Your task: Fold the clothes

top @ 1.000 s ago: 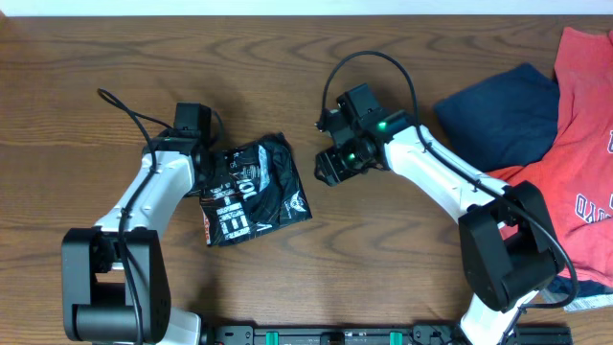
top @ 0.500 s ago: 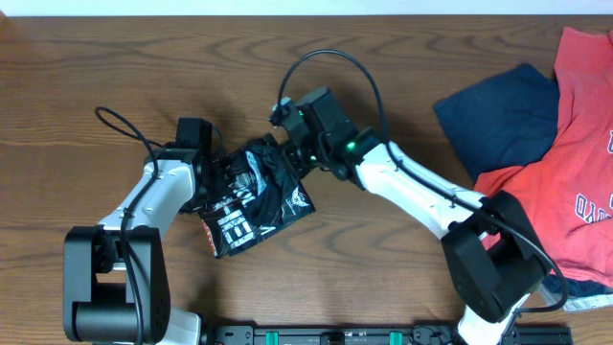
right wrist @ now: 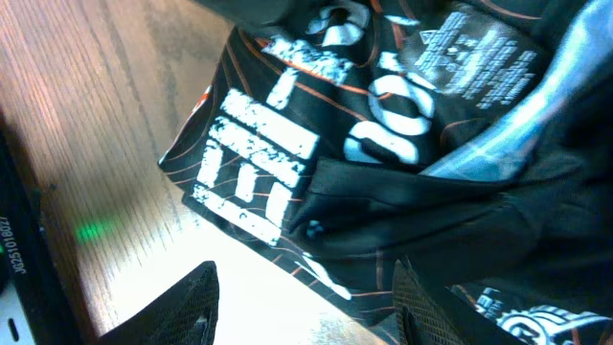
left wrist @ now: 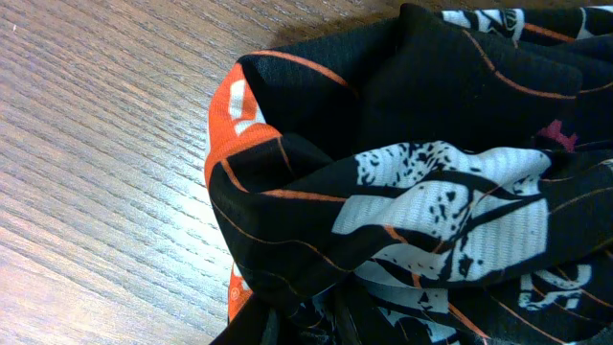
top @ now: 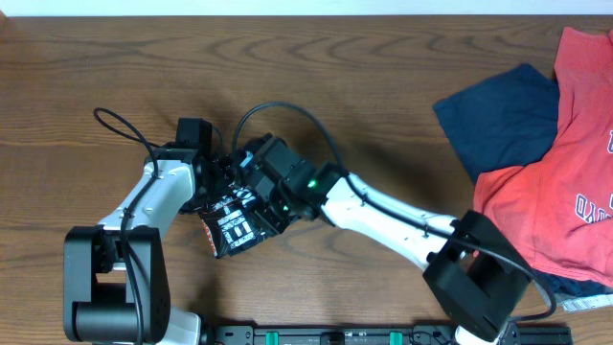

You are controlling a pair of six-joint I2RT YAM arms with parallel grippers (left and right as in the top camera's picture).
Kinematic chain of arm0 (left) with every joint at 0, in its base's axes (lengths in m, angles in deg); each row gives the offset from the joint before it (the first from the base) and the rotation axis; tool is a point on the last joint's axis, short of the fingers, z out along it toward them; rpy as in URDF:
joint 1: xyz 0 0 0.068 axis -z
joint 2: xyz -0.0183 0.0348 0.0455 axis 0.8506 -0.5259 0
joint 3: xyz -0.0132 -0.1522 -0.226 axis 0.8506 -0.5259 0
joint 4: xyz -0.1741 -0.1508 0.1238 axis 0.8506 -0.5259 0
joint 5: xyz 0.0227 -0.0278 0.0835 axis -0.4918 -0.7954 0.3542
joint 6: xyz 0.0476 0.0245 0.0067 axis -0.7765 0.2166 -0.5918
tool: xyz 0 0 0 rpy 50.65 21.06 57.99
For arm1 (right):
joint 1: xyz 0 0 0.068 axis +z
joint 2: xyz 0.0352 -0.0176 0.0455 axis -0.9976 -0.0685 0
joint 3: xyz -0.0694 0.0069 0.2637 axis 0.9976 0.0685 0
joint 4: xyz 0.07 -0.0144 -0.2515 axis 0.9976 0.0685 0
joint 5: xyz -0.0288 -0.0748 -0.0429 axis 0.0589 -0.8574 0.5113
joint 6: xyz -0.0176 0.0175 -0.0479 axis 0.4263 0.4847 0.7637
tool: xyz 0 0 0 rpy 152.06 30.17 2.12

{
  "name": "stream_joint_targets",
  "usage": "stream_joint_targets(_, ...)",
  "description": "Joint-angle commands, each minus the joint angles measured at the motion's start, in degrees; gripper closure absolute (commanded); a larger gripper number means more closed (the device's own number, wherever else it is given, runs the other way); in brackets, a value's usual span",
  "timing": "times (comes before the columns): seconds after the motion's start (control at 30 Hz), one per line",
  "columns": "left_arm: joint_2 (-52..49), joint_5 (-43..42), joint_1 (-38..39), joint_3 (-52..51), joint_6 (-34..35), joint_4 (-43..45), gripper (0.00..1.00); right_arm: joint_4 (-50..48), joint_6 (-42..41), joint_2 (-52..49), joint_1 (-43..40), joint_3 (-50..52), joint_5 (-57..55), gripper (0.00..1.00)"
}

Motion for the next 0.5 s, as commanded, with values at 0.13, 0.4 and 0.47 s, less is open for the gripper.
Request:
stream_joint_targets(0.13,-0.57,0.22,-0.24,-1.05,0.50,-0.50,0.79,-0.20,-1.42,-1.18,1.97,-0.02,-6.25,0.44)
stream_joint_targets(0.4,-0.57,0.22,-0.24,-1.05,0.50,-0.52,0.79,-3.45,-7.54,-6.56,2.21,-0.02,-7.89,0.45)
stream_joint_targets(0.47,-0.57,0.22,-0.24,-1.05,0.50,-0.52,0.79,-4.20,-8.52,-6.99,2.27,-0.02,-8.02,0.46)
